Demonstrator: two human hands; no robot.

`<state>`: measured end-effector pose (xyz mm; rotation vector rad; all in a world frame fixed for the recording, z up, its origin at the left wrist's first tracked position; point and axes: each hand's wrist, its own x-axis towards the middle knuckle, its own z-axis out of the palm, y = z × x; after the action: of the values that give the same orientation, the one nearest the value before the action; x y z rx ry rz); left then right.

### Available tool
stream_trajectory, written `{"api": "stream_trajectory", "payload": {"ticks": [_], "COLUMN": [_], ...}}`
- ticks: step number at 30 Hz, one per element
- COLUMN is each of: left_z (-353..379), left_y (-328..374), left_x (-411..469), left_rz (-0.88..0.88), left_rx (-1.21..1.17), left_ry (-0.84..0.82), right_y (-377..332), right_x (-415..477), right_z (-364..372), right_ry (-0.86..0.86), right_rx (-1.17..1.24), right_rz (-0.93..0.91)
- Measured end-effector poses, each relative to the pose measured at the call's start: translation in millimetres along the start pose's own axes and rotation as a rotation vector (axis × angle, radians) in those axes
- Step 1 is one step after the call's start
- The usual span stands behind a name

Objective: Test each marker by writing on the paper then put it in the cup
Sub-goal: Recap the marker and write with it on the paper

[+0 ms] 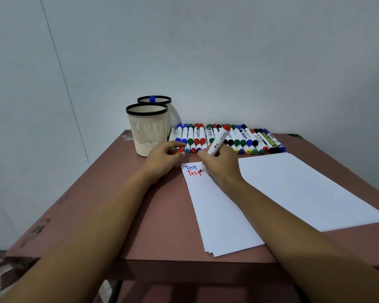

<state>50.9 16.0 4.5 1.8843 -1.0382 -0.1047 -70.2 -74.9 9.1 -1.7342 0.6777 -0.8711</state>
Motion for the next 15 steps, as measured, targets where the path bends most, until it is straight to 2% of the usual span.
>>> {"api": "stream_trajectory", "payload": {"ticks": [7, 15], "left_z": [2.6, 6.3], "left_y": [4.1, 8.5], "left_x": [-0.7, -4.5], "left_rz": [0.063, 0.195], "left_rx": [0.108, 0.129], "left_ry": [0.024, -0.024], "right_y": [-1.3, -6.2], "right_x": [9.7, 10.0], "right_z": [-5.2, -12.3], "right_ry": [0.033, 0.020], "right_rx": [0.263, 0.577], "right_rz": [0.127, 0.159]}}
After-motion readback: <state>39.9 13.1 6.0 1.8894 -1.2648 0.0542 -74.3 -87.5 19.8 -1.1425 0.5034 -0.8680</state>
